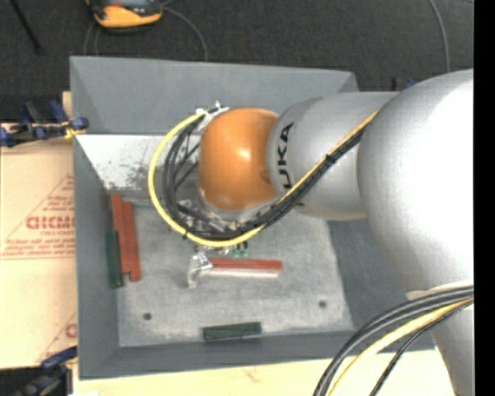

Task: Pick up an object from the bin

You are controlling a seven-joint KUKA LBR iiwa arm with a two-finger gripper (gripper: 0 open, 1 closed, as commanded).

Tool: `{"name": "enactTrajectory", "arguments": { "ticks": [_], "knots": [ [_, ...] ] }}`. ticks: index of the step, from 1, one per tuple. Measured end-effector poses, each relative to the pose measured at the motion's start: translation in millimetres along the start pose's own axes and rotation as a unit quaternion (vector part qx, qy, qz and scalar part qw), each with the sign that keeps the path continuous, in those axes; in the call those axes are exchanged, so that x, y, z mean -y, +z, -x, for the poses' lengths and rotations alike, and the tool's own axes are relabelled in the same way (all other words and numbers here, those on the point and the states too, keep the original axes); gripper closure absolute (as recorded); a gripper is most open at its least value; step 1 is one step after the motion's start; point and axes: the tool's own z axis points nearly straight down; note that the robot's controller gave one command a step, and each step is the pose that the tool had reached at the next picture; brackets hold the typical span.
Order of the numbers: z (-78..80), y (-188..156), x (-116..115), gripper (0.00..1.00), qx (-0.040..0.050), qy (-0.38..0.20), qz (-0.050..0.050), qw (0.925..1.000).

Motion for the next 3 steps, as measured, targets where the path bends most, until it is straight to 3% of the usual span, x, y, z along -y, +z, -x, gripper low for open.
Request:
{"name": "enactTrajectory", "arguments": {
  "ticks": [1, 2, 3],
  "knots": [
    [-16.6, 7.7, 38.4, 0.0, -0.0021, -0.017, 0.001, 0.9999],
    [3.4, 9.1, 81.9, 1.0, -0.0005, -0.122, 0.002, 0.9925],
    [3.4, 9.1, 81.7, 1.0, -0.0006, -0.122, 0.002, 0.9926]
  ]
}}
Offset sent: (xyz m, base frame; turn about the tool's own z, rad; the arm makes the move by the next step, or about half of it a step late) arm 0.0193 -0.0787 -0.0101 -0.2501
